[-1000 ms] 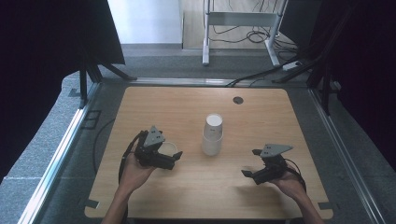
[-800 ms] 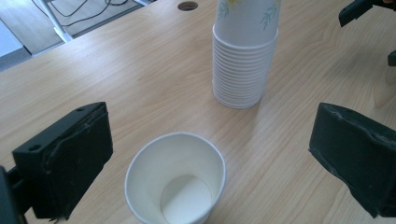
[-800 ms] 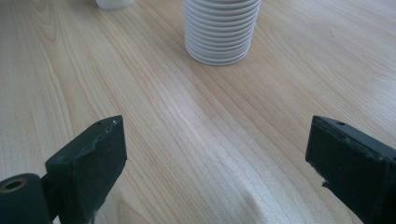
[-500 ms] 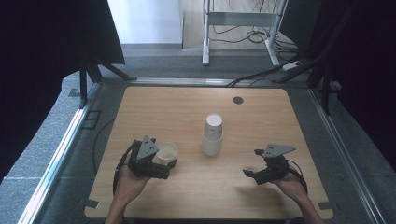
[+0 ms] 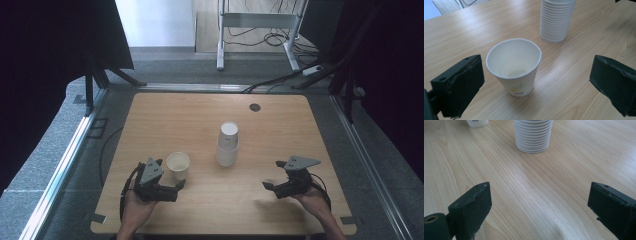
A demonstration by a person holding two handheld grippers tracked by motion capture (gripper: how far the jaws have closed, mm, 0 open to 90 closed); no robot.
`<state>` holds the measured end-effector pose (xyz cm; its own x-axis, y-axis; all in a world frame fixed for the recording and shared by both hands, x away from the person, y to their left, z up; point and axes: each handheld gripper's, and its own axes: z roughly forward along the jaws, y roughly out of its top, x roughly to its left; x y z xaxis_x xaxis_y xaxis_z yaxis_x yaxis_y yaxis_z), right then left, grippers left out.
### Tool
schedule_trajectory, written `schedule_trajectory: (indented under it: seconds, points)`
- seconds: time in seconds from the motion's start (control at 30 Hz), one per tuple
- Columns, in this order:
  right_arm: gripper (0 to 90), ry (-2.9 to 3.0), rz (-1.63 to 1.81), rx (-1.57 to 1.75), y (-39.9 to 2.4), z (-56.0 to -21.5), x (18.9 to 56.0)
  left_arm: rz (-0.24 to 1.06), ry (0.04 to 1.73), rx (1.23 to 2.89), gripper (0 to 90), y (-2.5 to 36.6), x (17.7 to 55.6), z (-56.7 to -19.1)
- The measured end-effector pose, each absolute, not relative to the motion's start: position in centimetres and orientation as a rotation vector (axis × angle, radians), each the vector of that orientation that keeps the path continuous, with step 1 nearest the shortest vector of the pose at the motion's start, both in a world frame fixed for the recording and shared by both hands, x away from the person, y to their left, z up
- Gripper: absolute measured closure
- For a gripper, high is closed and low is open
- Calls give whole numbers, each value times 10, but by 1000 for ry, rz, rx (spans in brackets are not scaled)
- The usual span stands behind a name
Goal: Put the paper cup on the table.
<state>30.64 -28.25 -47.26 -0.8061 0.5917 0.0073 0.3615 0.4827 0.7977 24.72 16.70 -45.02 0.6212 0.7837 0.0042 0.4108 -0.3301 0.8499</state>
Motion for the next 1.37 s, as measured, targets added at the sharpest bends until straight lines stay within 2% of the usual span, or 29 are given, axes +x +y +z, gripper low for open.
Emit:
schedule_trajectory:
  seconds: [0.43,0.63,1.37]
  points:
    - [51,2444,1203,851,-287,-479,302,514,1022,1981,0,173,239,-486]
    - [11,2436,1136,877,-288,-486,299,492,1052,2031,0,170,239,-501]
    - [7,2504,1043,870,-283,-502,294,481,1123,2184,0,160,239,-520]
